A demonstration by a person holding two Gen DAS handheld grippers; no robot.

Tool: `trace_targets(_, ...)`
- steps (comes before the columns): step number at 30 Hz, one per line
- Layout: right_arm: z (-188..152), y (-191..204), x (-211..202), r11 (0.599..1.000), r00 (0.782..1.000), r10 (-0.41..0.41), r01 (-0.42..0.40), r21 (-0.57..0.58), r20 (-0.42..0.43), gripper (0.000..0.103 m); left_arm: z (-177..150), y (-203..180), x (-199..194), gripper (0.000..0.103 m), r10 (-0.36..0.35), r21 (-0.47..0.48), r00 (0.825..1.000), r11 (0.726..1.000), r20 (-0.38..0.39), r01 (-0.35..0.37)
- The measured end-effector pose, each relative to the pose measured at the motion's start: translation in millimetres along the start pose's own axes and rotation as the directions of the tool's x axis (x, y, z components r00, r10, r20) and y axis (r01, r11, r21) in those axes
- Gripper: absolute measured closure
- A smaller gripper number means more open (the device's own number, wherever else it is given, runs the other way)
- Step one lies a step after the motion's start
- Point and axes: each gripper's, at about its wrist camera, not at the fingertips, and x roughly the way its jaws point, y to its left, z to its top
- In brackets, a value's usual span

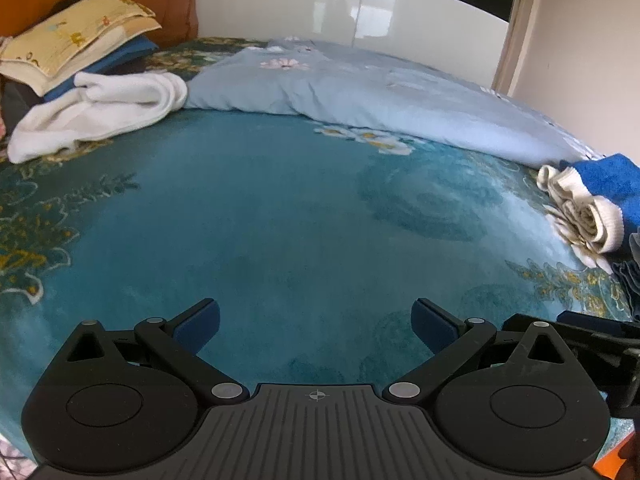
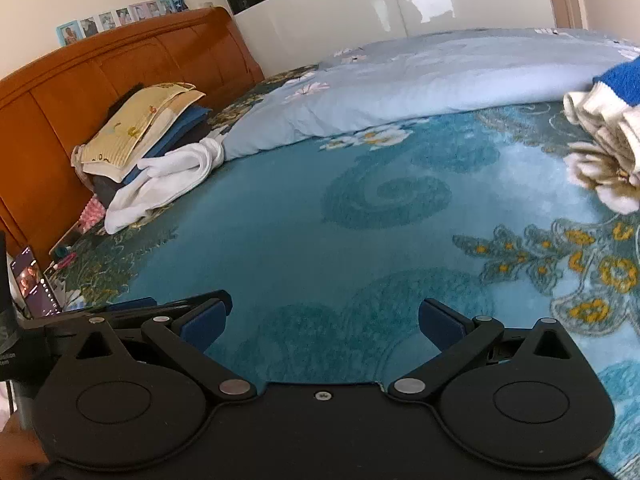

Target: Fold clothes

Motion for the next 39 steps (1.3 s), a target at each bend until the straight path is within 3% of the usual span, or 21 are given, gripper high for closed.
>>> trace_targets(21,-8,7,-9,0.999,1.0,-0.006,0.007,-0.043,0.007,0.001,-12,-7,-12,0.0,0.069,0.073,0.995,0.995,0.067,-0.074)
trace_targets(33,-11,10,-15,0.998,1.0,0.004,-0.003,-0.066,0.014,0.001,-14,-1,-20,0.0,0.03,0.045,0.993,0.998,0.114,-0.036)
trace_targets(39,-12,13,-16,0.996,1.0,0.007,-0.006,-0.088,0.017,0.001,-15,-4,-22,0.0,0.07,0.067,0.988,0.995,0.139,-0.08)
